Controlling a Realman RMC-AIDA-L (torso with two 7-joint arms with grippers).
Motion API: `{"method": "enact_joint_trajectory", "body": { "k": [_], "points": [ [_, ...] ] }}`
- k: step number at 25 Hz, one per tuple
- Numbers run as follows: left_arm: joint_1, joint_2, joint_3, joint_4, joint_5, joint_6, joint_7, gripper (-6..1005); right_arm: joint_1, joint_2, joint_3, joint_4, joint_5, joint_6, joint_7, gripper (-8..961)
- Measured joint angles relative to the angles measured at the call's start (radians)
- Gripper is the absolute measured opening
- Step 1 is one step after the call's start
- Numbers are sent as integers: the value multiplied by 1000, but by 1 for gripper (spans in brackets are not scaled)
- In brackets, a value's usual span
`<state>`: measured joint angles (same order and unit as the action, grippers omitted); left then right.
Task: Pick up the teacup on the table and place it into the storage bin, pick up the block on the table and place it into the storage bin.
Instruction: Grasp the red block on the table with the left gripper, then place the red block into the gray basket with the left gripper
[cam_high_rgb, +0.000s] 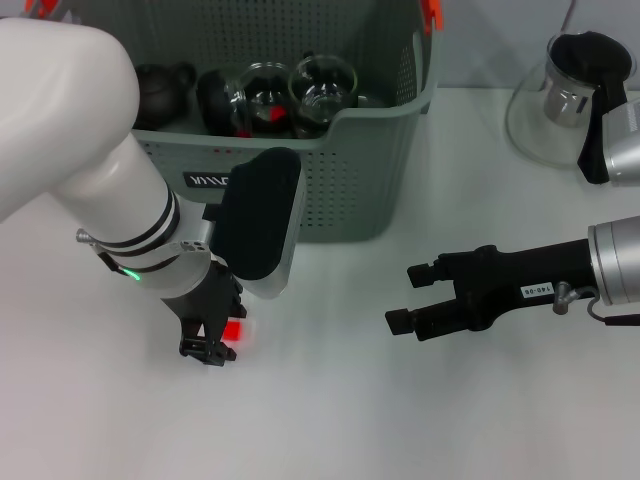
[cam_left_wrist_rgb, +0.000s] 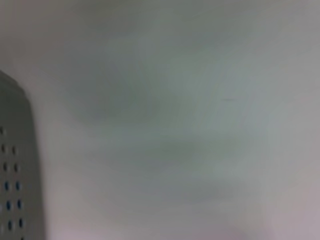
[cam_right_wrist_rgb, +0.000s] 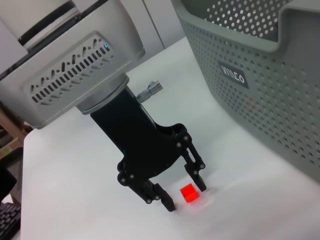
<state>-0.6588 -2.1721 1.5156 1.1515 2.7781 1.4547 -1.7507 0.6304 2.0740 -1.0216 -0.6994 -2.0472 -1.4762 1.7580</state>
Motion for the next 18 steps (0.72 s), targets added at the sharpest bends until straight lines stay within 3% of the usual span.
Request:
{"method": "enact_joint_trajectory", "body": {
  "k": [8,11,16,18],
  "points": [
    [-10,2,-2,-5,0,-3,-8,491,0,0,0,0,0,2,0,940],
    [-15,3,-4,-10,7,-10,-13,412,0,0,0,0,0,2,-1,940],
    [-28,3,-3,-36,22,-18,-24,197,0,0,0,0,-1,2,-2,940],
    [-29,3,-5,-35,21,-15,-23,197,-1,0,0,0,-1,2,-2,940]
  ]
}}
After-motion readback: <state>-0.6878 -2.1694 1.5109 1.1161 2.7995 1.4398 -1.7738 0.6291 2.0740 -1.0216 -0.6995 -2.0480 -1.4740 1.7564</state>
